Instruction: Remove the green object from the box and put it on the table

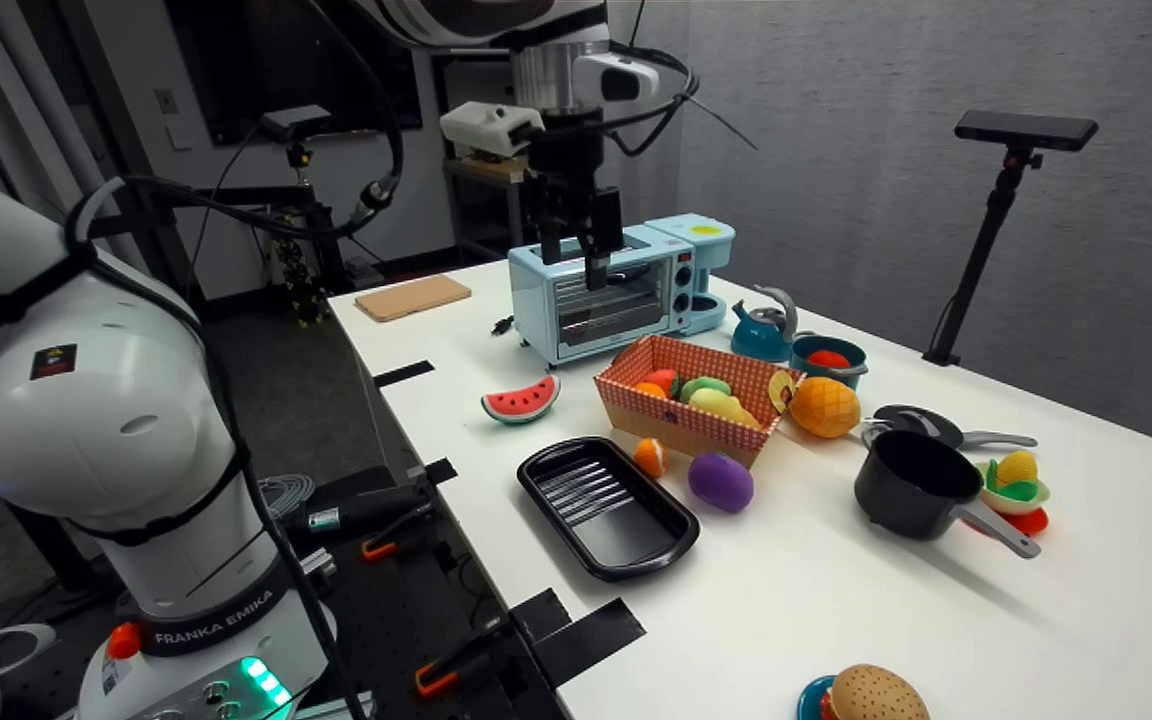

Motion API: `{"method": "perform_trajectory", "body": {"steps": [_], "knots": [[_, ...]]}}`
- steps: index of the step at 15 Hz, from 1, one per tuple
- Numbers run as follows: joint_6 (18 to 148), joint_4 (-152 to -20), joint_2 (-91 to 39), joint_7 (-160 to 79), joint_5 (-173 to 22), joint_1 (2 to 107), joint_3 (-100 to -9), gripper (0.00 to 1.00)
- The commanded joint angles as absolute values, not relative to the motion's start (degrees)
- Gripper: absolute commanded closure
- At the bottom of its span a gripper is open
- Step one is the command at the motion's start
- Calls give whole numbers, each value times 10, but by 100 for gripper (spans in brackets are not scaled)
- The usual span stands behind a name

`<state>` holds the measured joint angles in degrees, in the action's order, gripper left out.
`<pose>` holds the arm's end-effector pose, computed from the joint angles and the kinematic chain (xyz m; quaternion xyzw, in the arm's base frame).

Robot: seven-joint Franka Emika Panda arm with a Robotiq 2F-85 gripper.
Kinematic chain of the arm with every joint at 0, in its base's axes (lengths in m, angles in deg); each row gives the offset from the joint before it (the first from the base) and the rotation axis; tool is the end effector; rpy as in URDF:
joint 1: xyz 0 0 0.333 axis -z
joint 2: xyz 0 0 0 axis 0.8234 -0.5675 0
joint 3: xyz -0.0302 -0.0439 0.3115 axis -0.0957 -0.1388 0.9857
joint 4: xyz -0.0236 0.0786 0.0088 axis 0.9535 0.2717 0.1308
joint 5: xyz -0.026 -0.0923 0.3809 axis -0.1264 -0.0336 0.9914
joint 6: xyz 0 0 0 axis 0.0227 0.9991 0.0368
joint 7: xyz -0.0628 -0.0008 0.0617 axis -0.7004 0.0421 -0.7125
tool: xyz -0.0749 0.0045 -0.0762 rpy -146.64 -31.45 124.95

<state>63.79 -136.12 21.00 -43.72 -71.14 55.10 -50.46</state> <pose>0.3918 0.0068 0.4807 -0.9993 0.0101 -0.0332 0.0109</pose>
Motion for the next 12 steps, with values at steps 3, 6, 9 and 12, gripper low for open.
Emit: {"method": "perform_trajectory", "body": {"steps": [3,6,9,12], "knots": [[706,-1275,91,-433,-727,577,-517,0],[723,-1219,25,-432,-728,591,-529,0],[735,-1159,-44,-427,-734,603,-542,0],[738,-1103,-109,-418,-749,606,-547,0]]}}
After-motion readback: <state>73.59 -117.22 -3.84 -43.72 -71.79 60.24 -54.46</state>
